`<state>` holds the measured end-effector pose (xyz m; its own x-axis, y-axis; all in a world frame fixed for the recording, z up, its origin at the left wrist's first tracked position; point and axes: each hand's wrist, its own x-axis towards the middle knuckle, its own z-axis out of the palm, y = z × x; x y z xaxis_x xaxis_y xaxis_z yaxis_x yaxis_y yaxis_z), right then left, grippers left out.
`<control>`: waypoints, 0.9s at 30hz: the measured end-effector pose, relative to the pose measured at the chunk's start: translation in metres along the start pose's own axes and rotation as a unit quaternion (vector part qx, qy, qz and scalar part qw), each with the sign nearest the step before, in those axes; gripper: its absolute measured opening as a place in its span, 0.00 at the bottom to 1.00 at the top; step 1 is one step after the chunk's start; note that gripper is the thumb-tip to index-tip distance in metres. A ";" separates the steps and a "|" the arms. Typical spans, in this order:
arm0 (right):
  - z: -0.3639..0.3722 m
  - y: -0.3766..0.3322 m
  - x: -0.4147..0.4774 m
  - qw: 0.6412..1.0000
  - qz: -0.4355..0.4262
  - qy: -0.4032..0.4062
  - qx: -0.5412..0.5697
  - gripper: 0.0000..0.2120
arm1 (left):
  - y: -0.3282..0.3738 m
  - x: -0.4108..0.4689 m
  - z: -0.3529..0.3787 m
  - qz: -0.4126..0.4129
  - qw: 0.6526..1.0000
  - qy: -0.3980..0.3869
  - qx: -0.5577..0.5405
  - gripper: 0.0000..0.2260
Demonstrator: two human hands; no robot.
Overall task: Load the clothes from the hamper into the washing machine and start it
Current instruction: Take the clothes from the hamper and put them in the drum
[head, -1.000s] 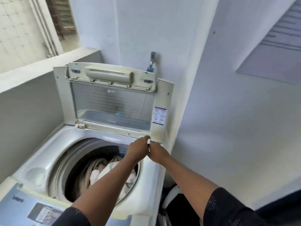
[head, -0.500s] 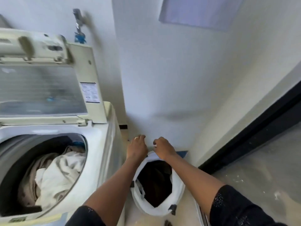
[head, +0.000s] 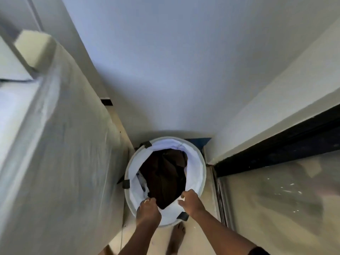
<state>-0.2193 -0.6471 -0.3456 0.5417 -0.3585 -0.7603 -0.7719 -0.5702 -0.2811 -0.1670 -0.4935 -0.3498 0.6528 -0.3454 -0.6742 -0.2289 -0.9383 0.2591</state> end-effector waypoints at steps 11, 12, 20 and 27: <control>0.102 0.021 0.163 0.997 0.048 -0.066 0.004 0.19 | -0.042 0.122 0.113 -0.034 0.999 -0.033 -0.018 0.20; 0.108 0.023 0.173 0.996 0.055 -0.070 0.003 0.20 | -0.043 0.131 0.121 -0.035 0.999 -0.035 -0.012 0.20; 0.147 0.023 0.243 0.997 0.057 -0.055 0.013 0.28 | -0.045 0.183 0.157 -0.069 0.994 -0.047 -0.074 0.15; 0.142 0.024 0.272 0.999 -0.010 -0.033 -0.038 0.16 | -0.048 0.182 0.149 -0.080 0.983 -0.016 -0.165 0.18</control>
<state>-0.1372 -0.6531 -0.6425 0.5311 -0.2982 -0.7931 -0.7329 -0.6314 -0.2534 -0.1454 -0.5138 -0.5878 0.6368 -0.1986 -0.7451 0.1256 -0.9267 0.3543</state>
